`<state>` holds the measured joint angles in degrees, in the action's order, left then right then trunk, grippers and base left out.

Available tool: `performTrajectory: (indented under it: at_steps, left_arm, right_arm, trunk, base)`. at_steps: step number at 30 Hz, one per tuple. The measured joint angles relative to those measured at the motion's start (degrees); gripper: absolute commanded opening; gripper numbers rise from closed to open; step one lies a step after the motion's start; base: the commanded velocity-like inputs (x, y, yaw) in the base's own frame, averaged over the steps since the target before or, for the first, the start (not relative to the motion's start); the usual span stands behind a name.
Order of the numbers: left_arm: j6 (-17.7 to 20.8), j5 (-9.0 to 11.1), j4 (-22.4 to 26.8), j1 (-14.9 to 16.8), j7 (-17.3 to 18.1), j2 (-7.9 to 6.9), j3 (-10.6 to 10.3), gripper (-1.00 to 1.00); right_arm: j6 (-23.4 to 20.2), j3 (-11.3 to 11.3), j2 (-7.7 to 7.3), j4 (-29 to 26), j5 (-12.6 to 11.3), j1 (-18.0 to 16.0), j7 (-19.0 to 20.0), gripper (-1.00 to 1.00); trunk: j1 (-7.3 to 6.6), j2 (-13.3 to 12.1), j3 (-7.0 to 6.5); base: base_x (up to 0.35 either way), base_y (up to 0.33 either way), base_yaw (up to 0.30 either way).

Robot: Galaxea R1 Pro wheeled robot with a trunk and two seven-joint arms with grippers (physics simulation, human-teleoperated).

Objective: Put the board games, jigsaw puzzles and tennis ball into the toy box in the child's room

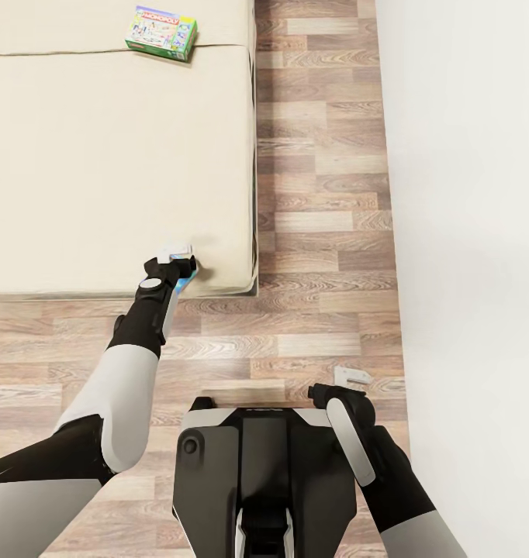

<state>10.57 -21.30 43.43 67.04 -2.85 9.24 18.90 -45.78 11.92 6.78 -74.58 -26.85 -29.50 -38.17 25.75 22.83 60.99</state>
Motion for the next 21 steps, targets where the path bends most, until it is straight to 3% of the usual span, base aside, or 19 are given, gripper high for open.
performTrajectory:
  at_steps: [21]
  left_arm:
    - [0.0,0.0,0.0,0.0,0.0,0.01,0.0,1.0]
  right_arm:
    - [0.0,0.0,0.0,0.0,0.0,0.0,0.0,1.0]
  trunk:
    - [0.0,0.0,0.0]
  base:
    - [-0.035,0.0,0.0]
